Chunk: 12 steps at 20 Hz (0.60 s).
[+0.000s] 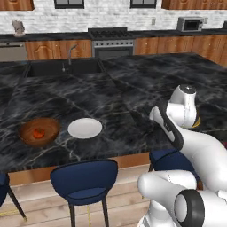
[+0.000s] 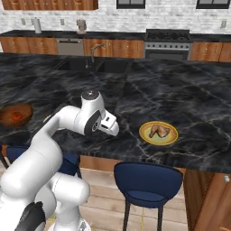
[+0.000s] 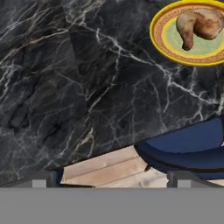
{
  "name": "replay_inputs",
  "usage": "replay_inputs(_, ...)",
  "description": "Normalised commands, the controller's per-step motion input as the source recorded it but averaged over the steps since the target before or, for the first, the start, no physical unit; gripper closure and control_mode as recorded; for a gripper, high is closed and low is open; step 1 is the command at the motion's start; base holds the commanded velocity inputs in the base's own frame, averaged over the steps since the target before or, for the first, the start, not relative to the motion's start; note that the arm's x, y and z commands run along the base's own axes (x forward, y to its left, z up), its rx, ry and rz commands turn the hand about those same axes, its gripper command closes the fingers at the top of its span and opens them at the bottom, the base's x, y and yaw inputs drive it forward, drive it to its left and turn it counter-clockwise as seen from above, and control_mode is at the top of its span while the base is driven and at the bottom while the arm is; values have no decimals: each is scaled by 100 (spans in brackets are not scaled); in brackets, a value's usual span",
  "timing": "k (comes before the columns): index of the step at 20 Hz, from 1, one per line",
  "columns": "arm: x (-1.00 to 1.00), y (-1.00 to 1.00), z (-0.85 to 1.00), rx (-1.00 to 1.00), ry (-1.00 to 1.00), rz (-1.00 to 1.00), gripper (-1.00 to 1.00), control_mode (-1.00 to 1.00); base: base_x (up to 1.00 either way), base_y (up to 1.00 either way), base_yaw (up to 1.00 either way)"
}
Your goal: Pick the chicken drumstick and tomato from their plates and place them in the bowl. Then put the bowl in the fridge.
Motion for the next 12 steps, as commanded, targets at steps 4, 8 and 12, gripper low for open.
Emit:
replay_inputs(4,0,0,0,0,0,0,-100,100,21,-59,1)
replay_inputs(8,0,0,0,0,0,0,-100,100,28,-55,0)
replay_inputs(12,0,0,0,0,0,0,-100,100,30,-54,1)
